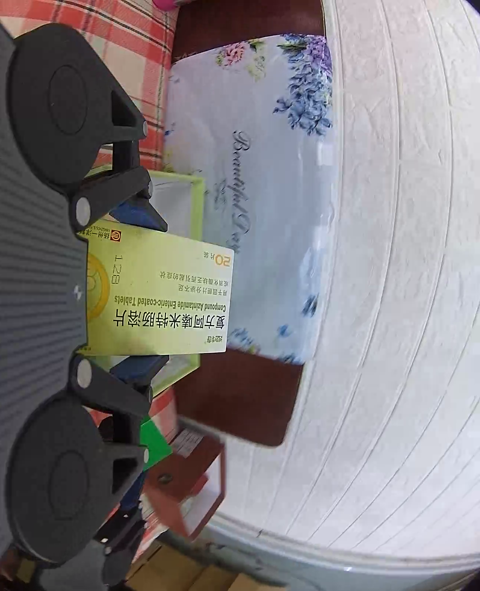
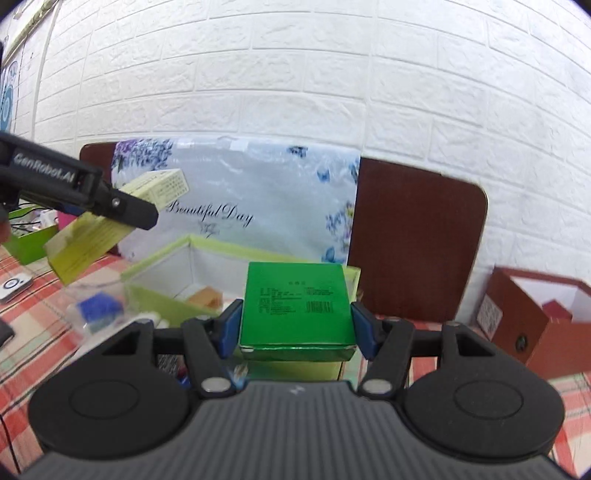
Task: Organize objects
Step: 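Lower both held boxes into the lime-green box and open both tools, then withdraw both tools and move toward the blue medicine box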
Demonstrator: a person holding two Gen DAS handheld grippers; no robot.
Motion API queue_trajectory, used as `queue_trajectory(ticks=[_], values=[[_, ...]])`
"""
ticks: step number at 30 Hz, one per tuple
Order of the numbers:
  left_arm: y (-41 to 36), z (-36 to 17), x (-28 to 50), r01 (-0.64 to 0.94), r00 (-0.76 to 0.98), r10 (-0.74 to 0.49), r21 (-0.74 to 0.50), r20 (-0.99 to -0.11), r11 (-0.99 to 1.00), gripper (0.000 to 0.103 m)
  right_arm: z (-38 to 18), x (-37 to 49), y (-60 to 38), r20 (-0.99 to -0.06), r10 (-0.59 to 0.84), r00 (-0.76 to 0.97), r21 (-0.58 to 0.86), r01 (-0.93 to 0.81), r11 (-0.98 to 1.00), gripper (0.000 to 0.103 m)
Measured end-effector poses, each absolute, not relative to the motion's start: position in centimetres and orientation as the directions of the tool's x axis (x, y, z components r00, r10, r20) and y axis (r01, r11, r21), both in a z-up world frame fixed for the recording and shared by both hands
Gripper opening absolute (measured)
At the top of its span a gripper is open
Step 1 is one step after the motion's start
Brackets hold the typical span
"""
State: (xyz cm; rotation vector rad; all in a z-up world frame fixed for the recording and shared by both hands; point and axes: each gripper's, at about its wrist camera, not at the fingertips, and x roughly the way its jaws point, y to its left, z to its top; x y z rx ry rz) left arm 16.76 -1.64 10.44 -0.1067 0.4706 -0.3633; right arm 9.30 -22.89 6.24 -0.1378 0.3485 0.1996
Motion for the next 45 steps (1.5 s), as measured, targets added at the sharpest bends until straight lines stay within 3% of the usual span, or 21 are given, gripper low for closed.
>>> queue_trajectory(ticks=[5, 17, 19, 20, 22, 24, 26, 30, 35, 39, 45], values=[[-1.9, 9.7, 21.8, 0.258, 0.821, -0.344, -0.241, -0.455, 0.935, 0.071, 6.7, 14.8, -21.5, -0.369, 0.143, 0.918, -0.111, -0.196, 0.974, 0.06], [-3.4, 4.3, 29.0, 0.24, 0.748, -0.319, -0.211, -0.582, 0.948, 0.07, 1.1, 24.1, -20.7, -0.531, 0.118, 0.839, -0.068, -0.181, 0.981, 0.06], [-3.3, 3.8, 29.3, 0.25, 0.75, -0.323, -0.204, -0.578, 0.946, 0.078, 0.4, 24.8, -20.3, -0.547, 0.12, 0.828, -0.062, -0.184, 0.981, 0.061], [-3.5, 3.5, 29.5, 0.251, 0.75, -0.315, -0.189, -0.582, 0.949, 0.082, 0.1, 25.2, -20.1, -0.553, 0.118, 0.825, -0.062, -0.182, 0.981, 0.062], [-3.6, 3.4, 29.5, 0.24, 0.755, -0.286, -0.158, -0.59, 0.958, 0.086, -0.5, 25.5, -20.0, -0.553, 0.108, 0.826, -0.069, -0.174, 0.982, 0.084], [-3.3, 3.5, 29.3, 0.236, 0.752, -0.285, -0.16, -0.594, 0.958, 0.086, -0.7, 25.1, -19.7, -0.529, 0.112, 0.841, -0.086, -0.184, 0.979, 0.09], [-2.6, 4.2, 28.5, 0.228, 0.759, -0.297, -0.19, -0.58, 0.955, 0.086, -0.3, 24.3, -19.4, -0.503, 0.109, 0.857, -0.12, -0.194, 0.974, 0.091], [-2.1, 6.2, 25.7, 0.226, 0.782, -0.301, -0.202, -0.546, 0.953, 0.086, 2.1, 20.6, -20.9, -0.374, 0.068, 0.925, -0.16, -0.137, 0.978, 0.103], [-2.4, 7.5, 20.9, 0.242, 0.807, -0.305, -0.187, -0.506, 0.952, 0.086, 3.7, 15.1, -23.4, -0.293, 0.066, 0.954, -0.136, -0.11, 0.985, 0.103], [-2.4, 6.8, 17.1, 0.262, 0.802, -0.334, -0.211, -0.495, 0.942, 0.086, 3.4, 11.1, -24.7, -0.296, 0.057, 0.954, -0.123, -0.098, 0.988, 0.103], [-2.9, 4.2, 12.5, 0.284, 0.772, -0.356, -0.215, -0.526, 0.934, 0.086, 1.2, 6.8, -25.8, -0.39, 0.044, 0.92, -0.082, -0.082, 0.993, 0.103]])
